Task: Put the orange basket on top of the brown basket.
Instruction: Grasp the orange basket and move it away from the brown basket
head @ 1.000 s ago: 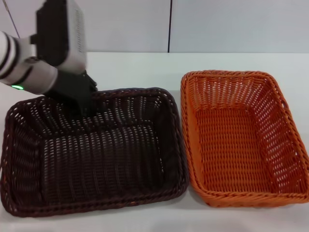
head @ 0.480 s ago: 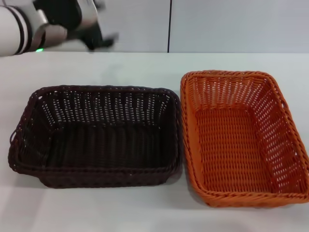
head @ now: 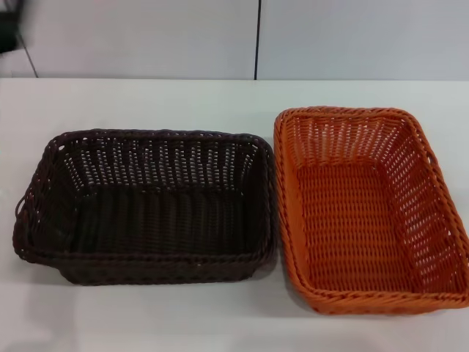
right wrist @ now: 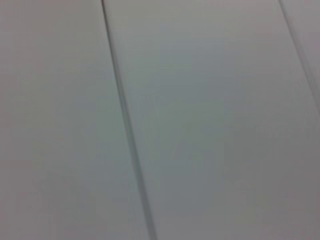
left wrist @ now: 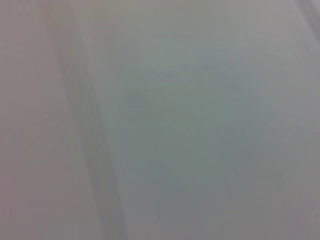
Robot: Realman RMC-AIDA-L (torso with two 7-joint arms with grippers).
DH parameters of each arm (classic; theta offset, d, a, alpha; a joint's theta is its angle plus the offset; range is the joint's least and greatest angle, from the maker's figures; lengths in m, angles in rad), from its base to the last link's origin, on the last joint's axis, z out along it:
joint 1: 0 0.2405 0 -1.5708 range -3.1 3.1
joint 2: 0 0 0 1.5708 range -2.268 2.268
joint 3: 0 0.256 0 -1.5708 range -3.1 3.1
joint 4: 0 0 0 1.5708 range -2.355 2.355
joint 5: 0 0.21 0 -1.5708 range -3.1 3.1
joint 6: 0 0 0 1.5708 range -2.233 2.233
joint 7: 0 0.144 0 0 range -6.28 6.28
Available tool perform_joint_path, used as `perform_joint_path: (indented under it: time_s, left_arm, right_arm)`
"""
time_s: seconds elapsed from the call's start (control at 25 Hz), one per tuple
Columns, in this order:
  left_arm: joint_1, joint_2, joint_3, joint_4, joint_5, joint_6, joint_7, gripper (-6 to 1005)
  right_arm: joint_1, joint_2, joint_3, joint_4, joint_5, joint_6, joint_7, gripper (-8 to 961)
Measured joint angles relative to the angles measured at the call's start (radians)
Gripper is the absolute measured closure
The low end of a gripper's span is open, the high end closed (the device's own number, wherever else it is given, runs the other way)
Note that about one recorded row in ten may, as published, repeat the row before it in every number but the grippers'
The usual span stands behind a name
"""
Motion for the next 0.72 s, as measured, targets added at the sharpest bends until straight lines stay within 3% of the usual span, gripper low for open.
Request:
perform_joint_path:
  time_s: [0.08,0.16,0.2,0.24,0.32,0.4,0.44,0.48,0.52,0.6,0.64,0.68,0.72]
  left_arm:
    - [0.027,0.003,-0.005,0.075,0.004,0.124,-0.146,250]
    - [0.034,0.004,-0.007,0.11,0.006,0.152,-0.197,251]
    - [0.036,0.007,-0.024,0.277,0.023,0.171,-0.348,252]
    - [0.036,0.007,-0.025,0.283,0.023,0.171,-0.353,253]
    - [0.029,0.004,-0.041,0.399,0.029,0.171,-0.422,254]
    - [0.024,0.001,-0.047,0.489,0.027,0.168,-0.456,255]
    - [0.024,-0.001,-0.047,0.534,0.025,0.163,-0.467,256]
    - [0.024,-0.001,-0.047,0.534,0.025,0.163,-0.467,257]
    - [0.026,-0.002,-0.047,0.554,0.026,0.16,-0.471,257]
    - [0.032,-0.004,-0.048,0.573,0.025,0.156,-0.475,258]
    - [0.036,-0.005,-0.049,0.58,0.025,0.154,-0.477,258]
    - [0.039,-0.007,-0.05,0.586,0.025,0.149,-0.478,258]
    - [0.04,-0.007,-0.05,0.589,0.025,0.145,-0.478,258]
  right_arm:
    - [0.011,-0.048,0.002,-0.114,-0.028,-0.143,0.0,267]
    - [0.016,-0.109,0.005,-0.242,-0.066,-0.315,0.0,267]
    - [0.02,-0.14,0.015,-0.318,-0.091,-0.427,0.001,267]
    - [0.024,-0.167,0.035,-0.398,-0.118,-0.549,0.001,267]
    - [0.03,-0.192,0.115,-0.558,-0.179,-0.823,0.002,267]
    - [0.039,-0.184,0.238,-0.704,-0.251,-1.152,-0.006,267]
    - [0.071,-0.156,0.372,-0.829,-0.3,-1.47,-0.03,267]
    - [0.071,-0.156,0.372,-0.829,-0.3,-1.47,-0.03,267]
    - [0.091,-0.14,0.425,-0.873,-0.309,-1.616,-0.055,267]
    - [0.138,-0.089,0.543,-0.957,-0.305,-1.937,-0.149,267]
    - [0.173,-0.035,0.654,-1.027,-0.29,-2.235,-0.255,267]
    - [0.188,-0.014,0.699,-1.054,-0.285,-2.359,-0.296,267]
    - [0.23,0.016,0.778,-1.104,-0.265,-2.619,-0.361,267]
